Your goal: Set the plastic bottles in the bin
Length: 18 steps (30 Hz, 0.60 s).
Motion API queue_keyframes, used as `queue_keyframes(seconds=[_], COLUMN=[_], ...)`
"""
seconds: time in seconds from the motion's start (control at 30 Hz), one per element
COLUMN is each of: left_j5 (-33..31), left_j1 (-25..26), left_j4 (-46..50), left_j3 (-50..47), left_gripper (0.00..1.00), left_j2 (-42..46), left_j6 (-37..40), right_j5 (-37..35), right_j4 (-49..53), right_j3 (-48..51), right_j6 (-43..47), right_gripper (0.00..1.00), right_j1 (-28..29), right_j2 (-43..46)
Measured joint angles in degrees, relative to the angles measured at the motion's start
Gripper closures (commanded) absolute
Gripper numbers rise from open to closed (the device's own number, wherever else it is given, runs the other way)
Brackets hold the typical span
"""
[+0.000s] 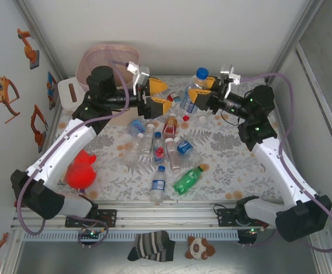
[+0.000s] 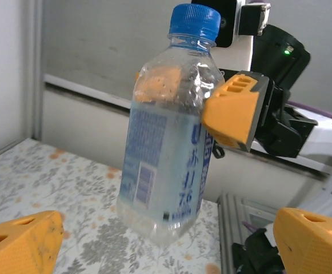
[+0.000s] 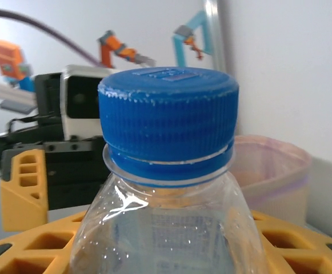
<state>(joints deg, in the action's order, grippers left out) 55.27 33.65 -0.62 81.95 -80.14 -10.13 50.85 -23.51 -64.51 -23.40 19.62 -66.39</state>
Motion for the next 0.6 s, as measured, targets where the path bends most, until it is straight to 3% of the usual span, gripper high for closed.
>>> queue_keyframes(seconds=[0.33, 0.6], left_j5=[6.1, 7.6], left_j1=[4.3, 5.4], left_j4=[-5.5, -6.8], left_j3=[0.9, 1.4], left_gripper=[0.08, 0.25], left_j2=[-3.3, -4.4], left_j6=[-0.3, -1.0], right_j5=[3.8, 3.8], right_j4=[0.0, -1.3], right_j3=[-4.5, -5.7], right_j6=[2.4, 2.2], right_gripper=[0.57, 0.57], right_j1=[5.6, 8.6], right_j2=[-0.2, -1.8])
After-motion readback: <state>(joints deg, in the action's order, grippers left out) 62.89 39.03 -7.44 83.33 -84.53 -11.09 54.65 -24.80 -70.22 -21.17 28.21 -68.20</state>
